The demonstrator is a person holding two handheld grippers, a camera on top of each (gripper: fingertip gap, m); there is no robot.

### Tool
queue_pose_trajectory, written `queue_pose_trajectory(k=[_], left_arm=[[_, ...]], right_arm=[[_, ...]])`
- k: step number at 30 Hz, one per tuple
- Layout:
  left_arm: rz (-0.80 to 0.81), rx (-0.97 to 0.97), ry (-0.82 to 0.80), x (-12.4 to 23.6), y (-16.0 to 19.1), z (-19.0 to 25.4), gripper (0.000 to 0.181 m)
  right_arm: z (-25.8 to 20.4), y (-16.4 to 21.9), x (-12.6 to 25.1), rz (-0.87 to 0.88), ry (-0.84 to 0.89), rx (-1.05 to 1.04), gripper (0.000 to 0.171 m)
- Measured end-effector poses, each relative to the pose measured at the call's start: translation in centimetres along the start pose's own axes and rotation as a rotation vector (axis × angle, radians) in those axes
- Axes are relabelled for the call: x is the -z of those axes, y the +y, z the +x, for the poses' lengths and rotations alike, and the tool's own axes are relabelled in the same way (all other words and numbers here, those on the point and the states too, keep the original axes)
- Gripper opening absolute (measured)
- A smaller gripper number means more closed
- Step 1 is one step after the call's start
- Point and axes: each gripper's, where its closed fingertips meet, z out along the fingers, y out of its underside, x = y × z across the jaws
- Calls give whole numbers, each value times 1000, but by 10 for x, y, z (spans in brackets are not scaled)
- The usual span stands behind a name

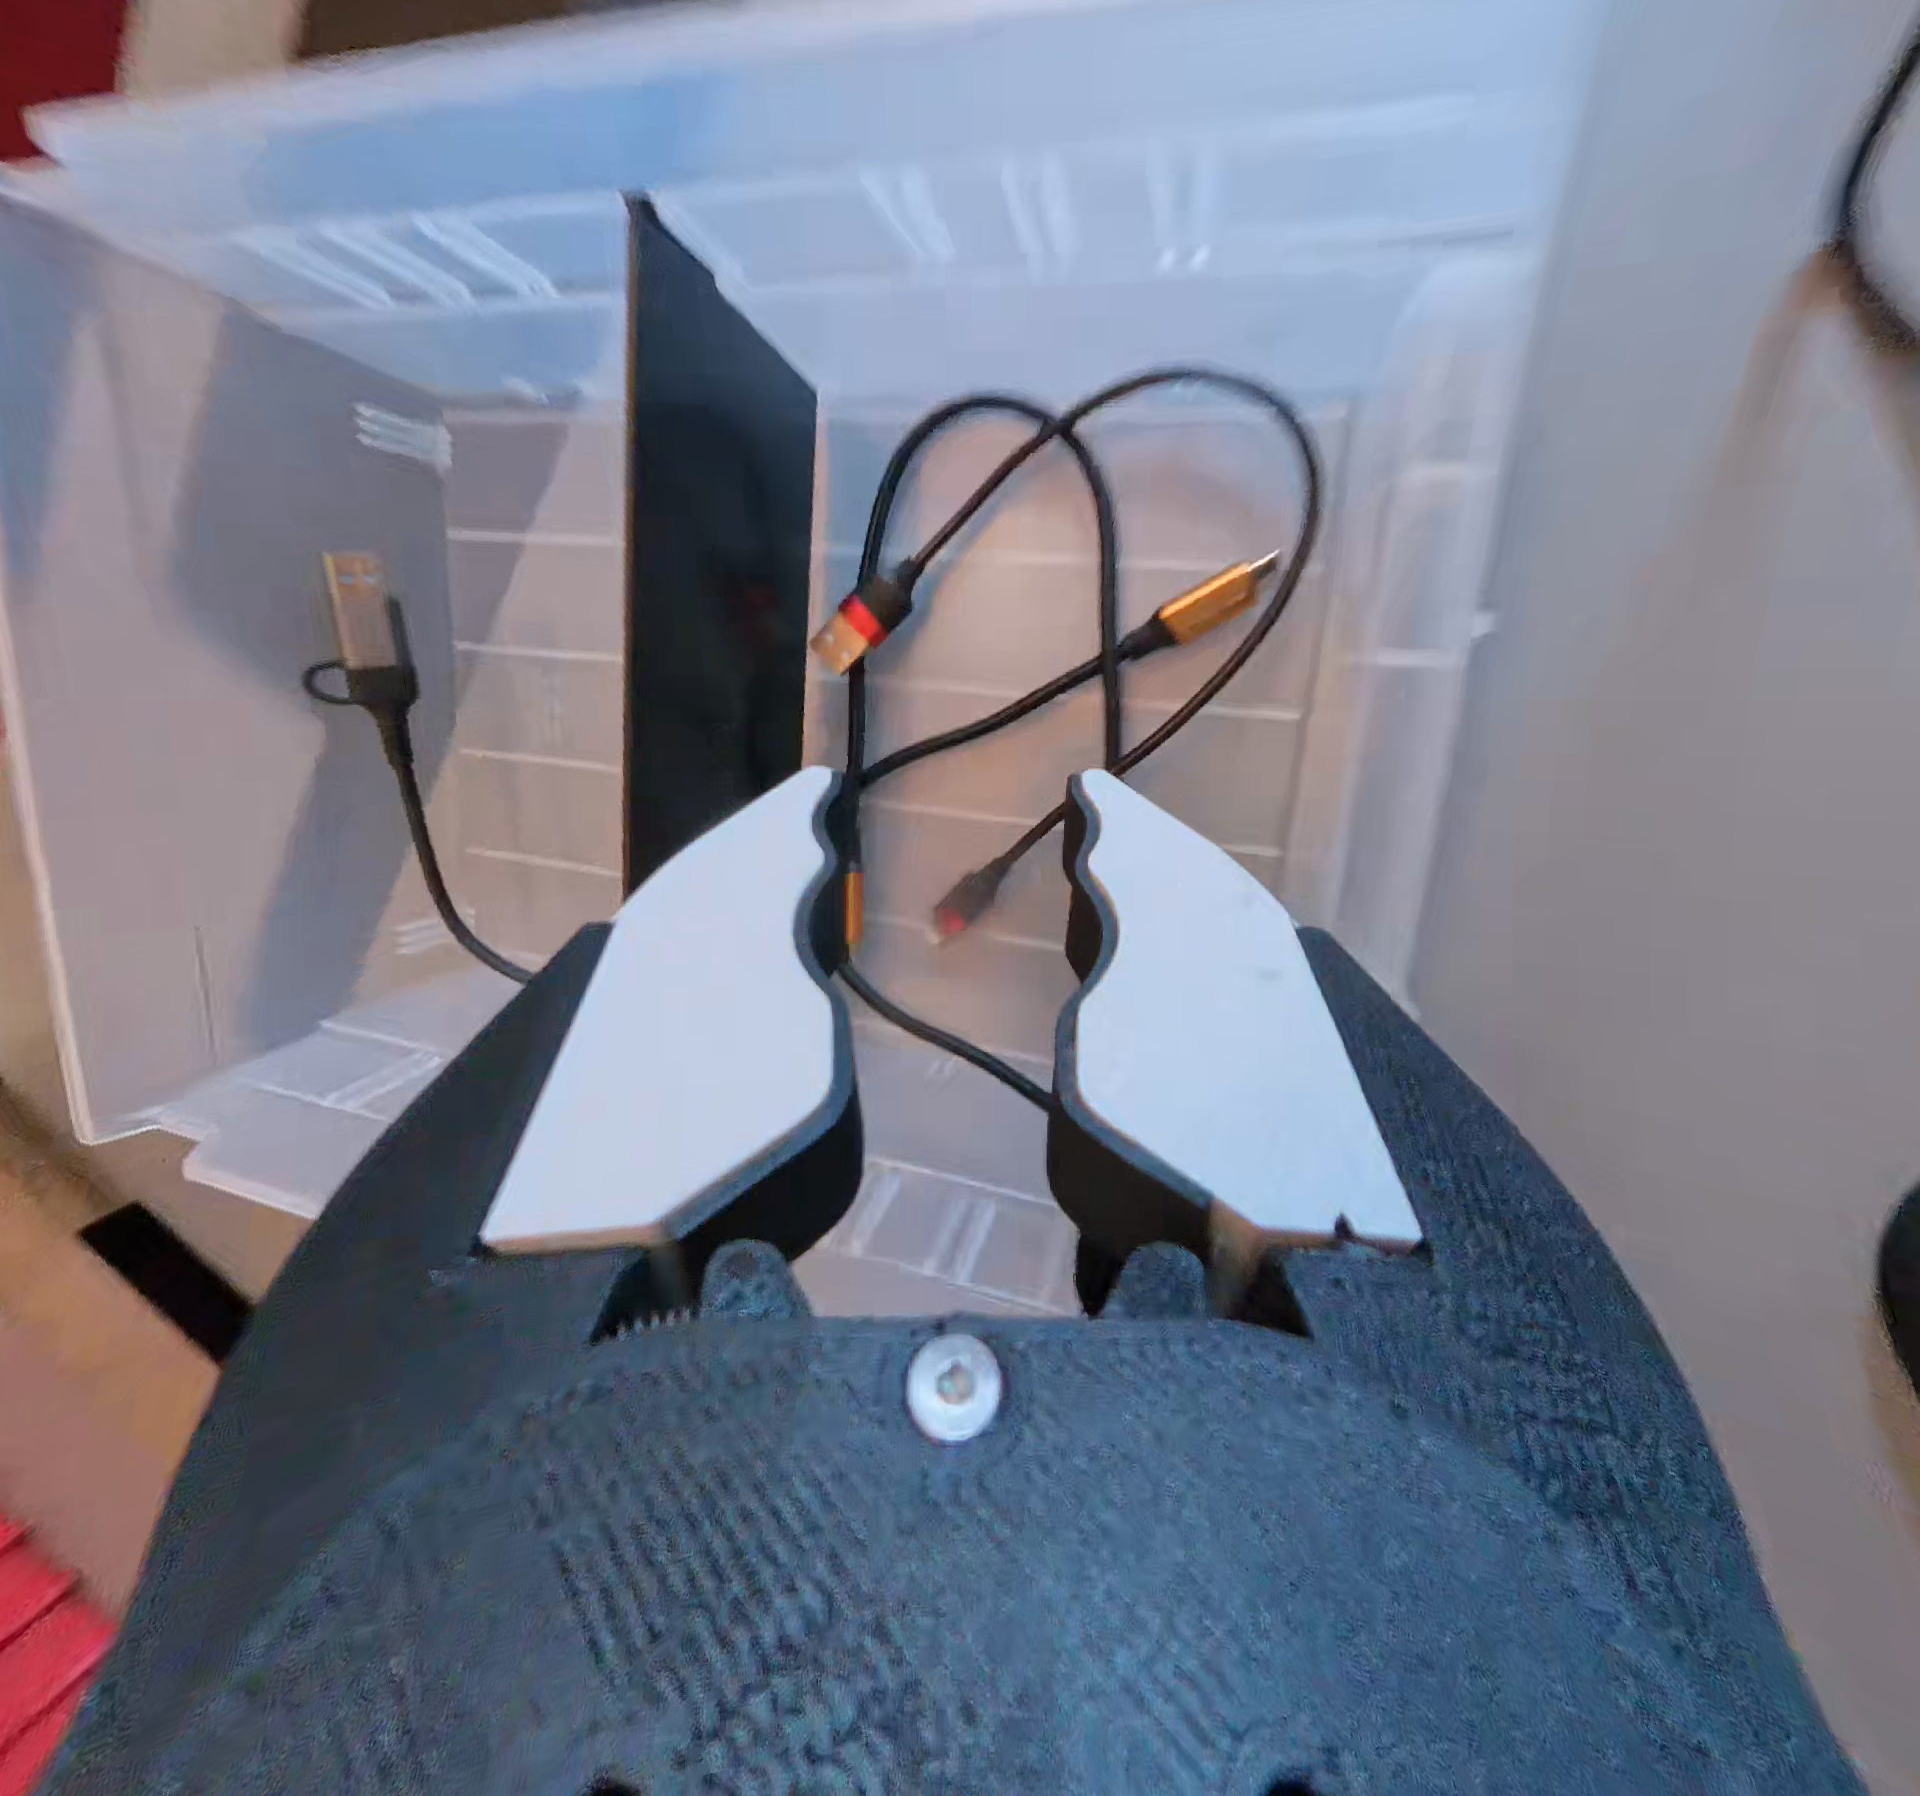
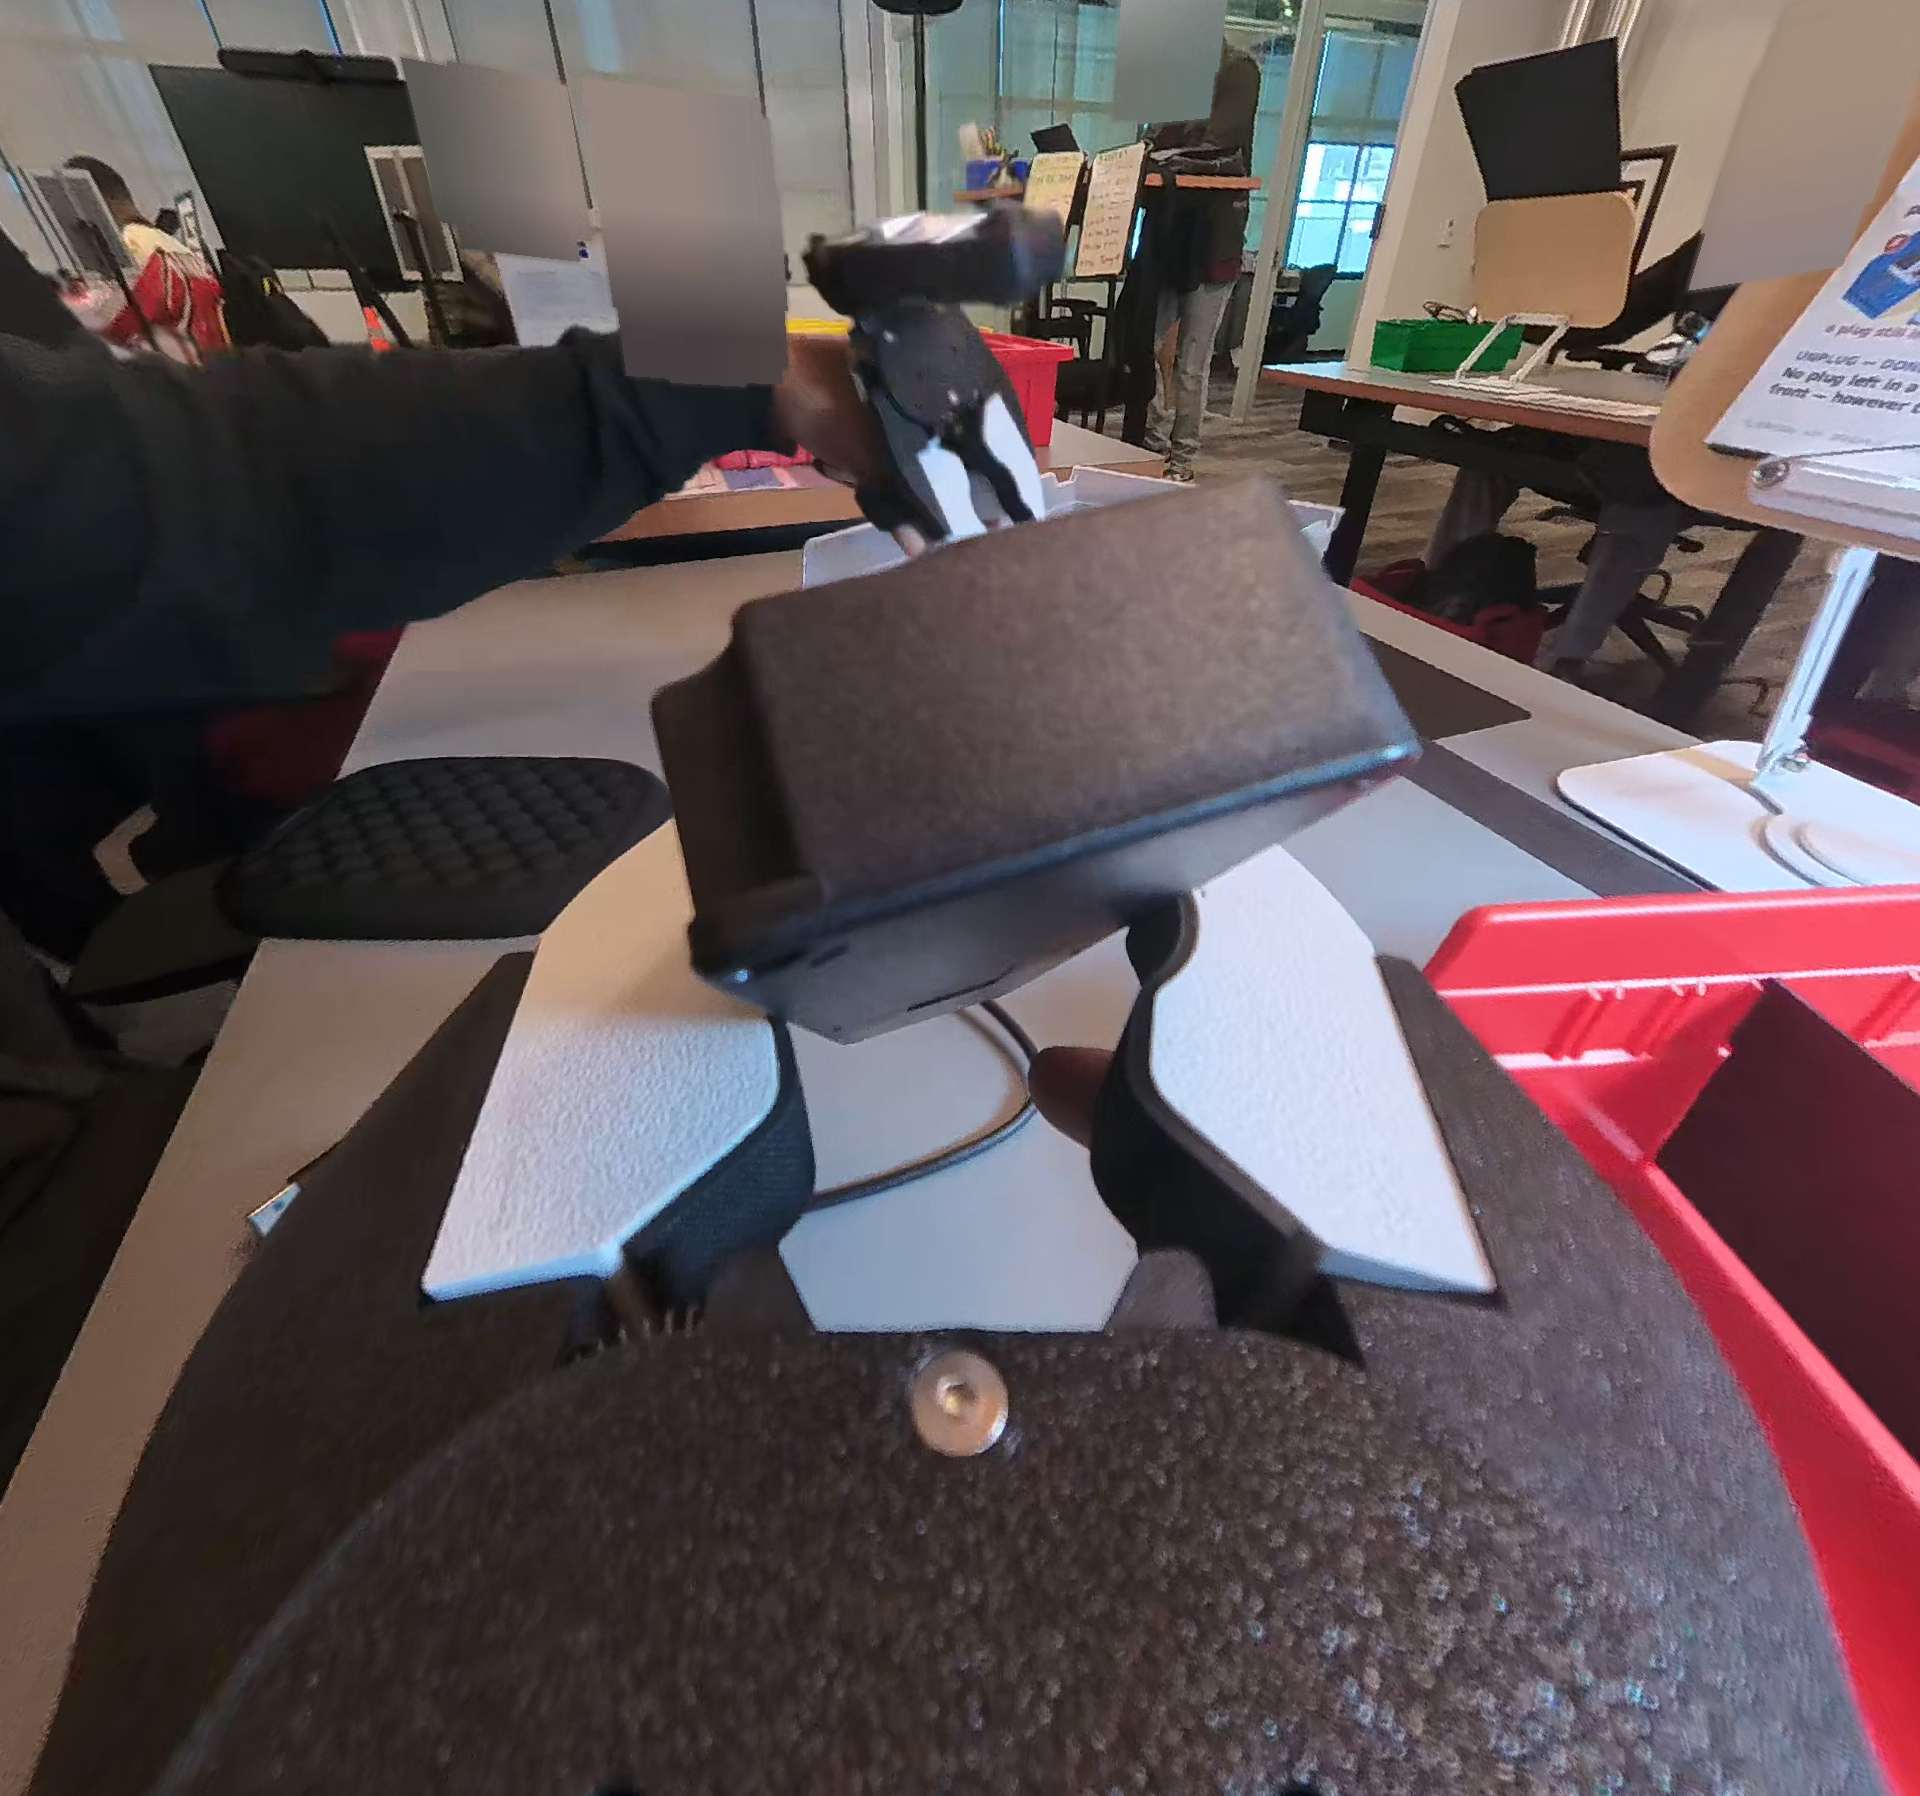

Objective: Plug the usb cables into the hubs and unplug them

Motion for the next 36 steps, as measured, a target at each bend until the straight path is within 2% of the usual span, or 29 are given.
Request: queue_pose_trajectory(k=[1,4,7,12,15,21,23,26,29,31,33,34,36], left_arm=[[-78,-6,11,-9,6,-2,38],[-298,-8,72,-25,28,-5,37],[-499,60,153,-21,53,-1,39],[-705,118,198,-8,82,13,42],[-783,108,147,-16,92,18,41],[-991,-149,-83,-13,106,1,9],[-939,-166,-123,-2,92,-4,0],[-778,-120,-124,22,63,-8,0],[-542,-23,-18,50,26,5,0],[-323,26,126,72,-8,30,0],[-175,41,132,93,-31,38,0],[-136,19,135,99,-36,44,0],[-158,-53,83,100,-26,44,0]], right_arm=[[1,2,1,1,6,-5,68],[3,7,4,-2,9,-18,68],[3,6,5,5,3,-30,68],[2,9,3,-5,-14,-42,68],[2,12,2,-17,-14,-43,68],[3,7,5,-6,8,-28,68],[5,4,7,3,18,-23,68],[6,1,8,14,26,-22,68],[8,0,9,20,34,-20,68],[10,-1,10,26,41,-15,68],[13,-2,12,32,49,-16,68],[14,-3,13,39,52,-19,68],[15,-4,14,49,55,-28,68]])
